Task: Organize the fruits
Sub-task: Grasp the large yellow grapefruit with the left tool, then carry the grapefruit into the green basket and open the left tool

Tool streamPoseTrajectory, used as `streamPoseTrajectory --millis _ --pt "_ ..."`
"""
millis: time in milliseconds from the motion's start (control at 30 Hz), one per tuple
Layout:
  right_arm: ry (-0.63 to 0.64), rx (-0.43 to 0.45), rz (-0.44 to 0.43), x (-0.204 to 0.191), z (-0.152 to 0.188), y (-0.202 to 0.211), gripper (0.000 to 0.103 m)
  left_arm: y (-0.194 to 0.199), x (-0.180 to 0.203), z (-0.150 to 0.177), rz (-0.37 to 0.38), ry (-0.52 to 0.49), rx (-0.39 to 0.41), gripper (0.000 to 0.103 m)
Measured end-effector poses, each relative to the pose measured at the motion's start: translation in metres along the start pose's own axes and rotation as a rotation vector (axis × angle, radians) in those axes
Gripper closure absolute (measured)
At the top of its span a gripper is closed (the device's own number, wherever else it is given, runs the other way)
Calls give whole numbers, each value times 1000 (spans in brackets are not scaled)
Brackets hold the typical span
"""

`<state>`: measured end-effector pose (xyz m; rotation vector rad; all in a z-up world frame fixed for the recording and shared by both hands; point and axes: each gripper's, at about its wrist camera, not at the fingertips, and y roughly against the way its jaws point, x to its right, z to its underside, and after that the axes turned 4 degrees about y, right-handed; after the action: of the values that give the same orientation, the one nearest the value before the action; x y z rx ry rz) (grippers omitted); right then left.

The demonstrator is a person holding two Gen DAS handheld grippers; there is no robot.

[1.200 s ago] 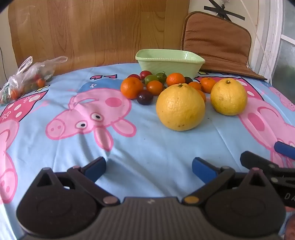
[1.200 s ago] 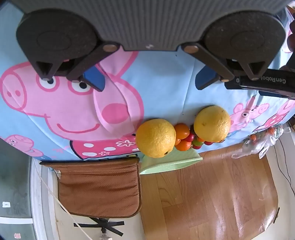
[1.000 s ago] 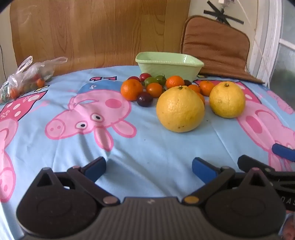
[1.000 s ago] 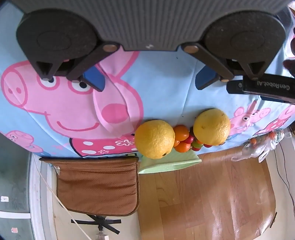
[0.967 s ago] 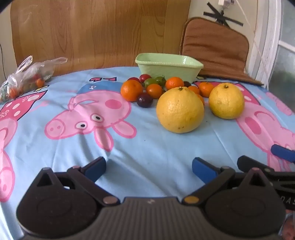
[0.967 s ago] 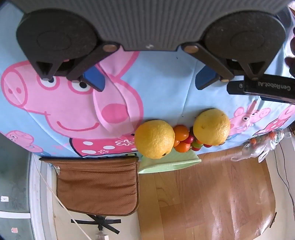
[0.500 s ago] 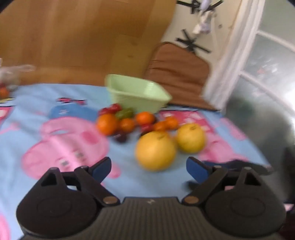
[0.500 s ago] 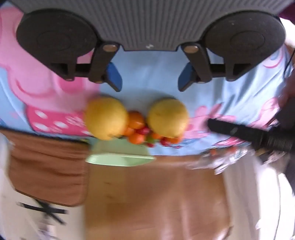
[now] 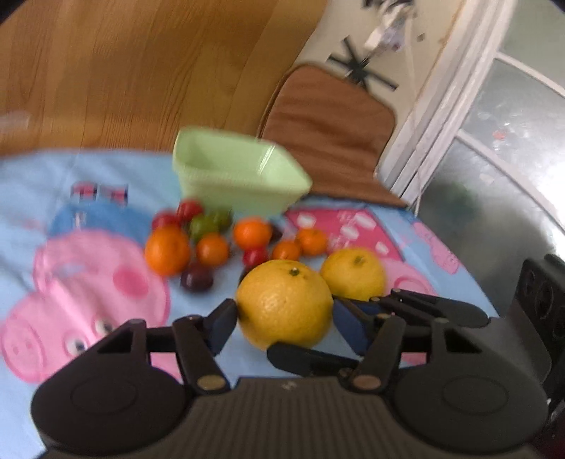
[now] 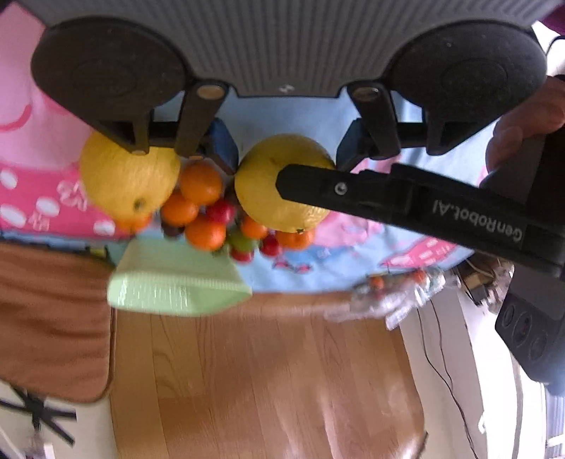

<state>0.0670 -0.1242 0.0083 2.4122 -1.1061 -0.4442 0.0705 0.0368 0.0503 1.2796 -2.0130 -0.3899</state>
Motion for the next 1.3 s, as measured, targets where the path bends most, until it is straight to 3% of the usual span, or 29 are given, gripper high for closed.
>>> streamPoseTrajectory --millis 100,233,333,467,600,667,800,933,1000,1167,1300 --pt "17 53 5 12 -28 3 39 0 11 -34 -8 -34 61 42" --pt "-7 76 40 53 -78 -24 39 -38 12 -94 -19 -32 101 41" --pt "-99 16 45 93 -103 -57 39 -80 1 -129 -29 0 71 41" --pt "-159 -75 47 127 -111 -94 39 -125 -19 -144 -35 51 13 41" --pt "-160 -180 65 139 -104 -122 39 -159 -32 -137 -59 105 -55 40" --pt "-166 -199 66 139 -104 -124 39 -163 -38 -134 -50 156 -42 36" --pt "-140 -158 53 131 -105 -107 37 -153 -37 -135 -52 166 -25 32" --pt "-137 -81 57 126 -102 -69 37 -111 -28 -123 22 155 49 31" --pt "-144 2 60 120 -89 -38 36 -84 -22 -107 57 135 99 21" --pt "-105 182 57 100 -31 32 6 -44 -3 -49 115 52 127 13" --pt "-82 155 111 86 3 43 5 -55 21 -22 156 2 59 9"
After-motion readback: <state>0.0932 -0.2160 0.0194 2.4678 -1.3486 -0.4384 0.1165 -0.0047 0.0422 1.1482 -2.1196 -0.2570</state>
